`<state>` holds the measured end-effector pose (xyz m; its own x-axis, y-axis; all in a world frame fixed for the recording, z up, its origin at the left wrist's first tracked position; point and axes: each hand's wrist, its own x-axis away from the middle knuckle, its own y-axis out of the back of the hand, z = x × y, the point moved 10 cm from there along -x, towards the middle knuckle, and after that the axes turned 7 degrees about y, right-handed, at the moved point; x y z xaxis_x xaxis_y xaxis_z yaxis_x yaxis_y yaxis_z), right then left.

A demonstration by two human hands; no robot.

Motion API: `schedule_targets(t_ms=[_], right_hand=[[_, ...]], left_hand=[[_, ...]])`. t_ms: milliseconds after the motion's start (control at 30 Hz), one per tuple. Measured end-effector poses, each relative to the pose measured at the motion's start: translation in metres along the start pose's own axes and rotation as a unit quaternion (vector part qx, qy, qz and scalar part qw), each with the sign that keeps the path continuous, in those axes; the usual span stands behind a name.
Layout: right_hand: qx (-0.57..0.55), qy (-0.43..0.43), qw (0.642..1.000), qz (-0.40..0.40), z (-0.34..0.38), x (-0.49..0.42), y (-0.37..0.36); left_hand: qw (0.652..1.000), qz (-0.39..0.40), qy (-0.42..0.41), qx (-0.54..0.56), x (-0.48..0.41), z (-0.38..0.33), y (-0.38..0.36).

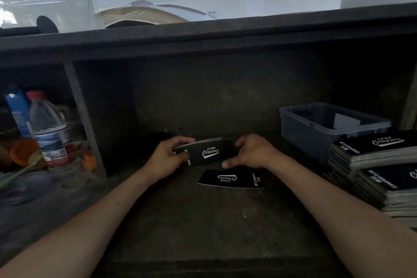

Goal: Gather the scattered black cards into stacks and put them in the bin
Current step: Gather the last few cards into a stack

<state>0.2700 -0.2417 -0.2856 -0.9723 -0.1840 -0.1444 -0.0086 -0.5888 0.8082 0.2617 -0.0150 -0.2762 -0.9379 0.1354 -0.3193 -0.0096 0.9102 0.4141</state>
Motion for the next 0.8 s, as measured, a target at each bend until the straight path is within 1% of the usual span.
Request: schedule_targets(t_ms=[33,100,167,233,367,433,500,533,567,633,667,733,800], right_hand=[[0.009,0.005,0.999,0.041,0.001,0.002,-0.007],[0.004,0.056,0.991,0.118,0.013,0.007,-0.023],[-0.04,0.1,0.979,0.173,0.026,0.013,-0.033],[-0.071,0.11,0.97,0.207,0.032,0.017,-0.036],[-0.072,0.119,0.961,0.24,0.036,0.029,-0.035],[-0.131,0.127,0.96,0.212,0.039,0.029,-0.024],[-0.216,0.107,0.96,0.145,0.036,0.022,-0.005],[-0.276,0.086,0.951,0.11,0.033,0.018,0.002],[-0.349,0.069,0.932,0.073,0.03,0.014,0.007],[-0.473,0.055,0.879,-0.014,0.024,0.007,0.012],[-0.495,0.054,0.865,-0.055,0.019,0.005,0.013],[-0.475,0.055,0.872,-0.107,0.011,0.002,0.011],[-0.465,0.056,0.874,-0.128,0.006,-0.002,0.006]], left_hand=[[1.0,-0.009,0.009,0.002,-0.001,0.002,0.002],[1.0,-0.017,0.023,0.004,-0.002,0.005,0.004],[1.0,-0.014,0.028,0.004,-0.002,0.006,0.004],[1.0,-0.001,0.021,-0.005,-0.001,0.004,0.001],[1.0,0.012,0.01,-0.008,-0.001,0.003,-0.001],[1.0,0.015,0.015,0.002,-0.002,0.004,-0.001],[0.999,0.019,0.025,0.019,-0.003,0.006,-0.002],[0.999,0.019,0.031,0.028,-0.004,0.007,-0.003],[0.999,0.019,0.036,0.035,-0.004,0.009,-0.003],[0.998,0.02,0.042,0.048,-0.006,0.011,-0.003],[0.997,0.022,0.047,0.052,-0.007,0.012,-0.003],[0.997,0.027,0.053,0.052,-0.007,0.014,-0.003],[0.997,0.035,0.05,0.049,-0.008,0.013,-0.004]])
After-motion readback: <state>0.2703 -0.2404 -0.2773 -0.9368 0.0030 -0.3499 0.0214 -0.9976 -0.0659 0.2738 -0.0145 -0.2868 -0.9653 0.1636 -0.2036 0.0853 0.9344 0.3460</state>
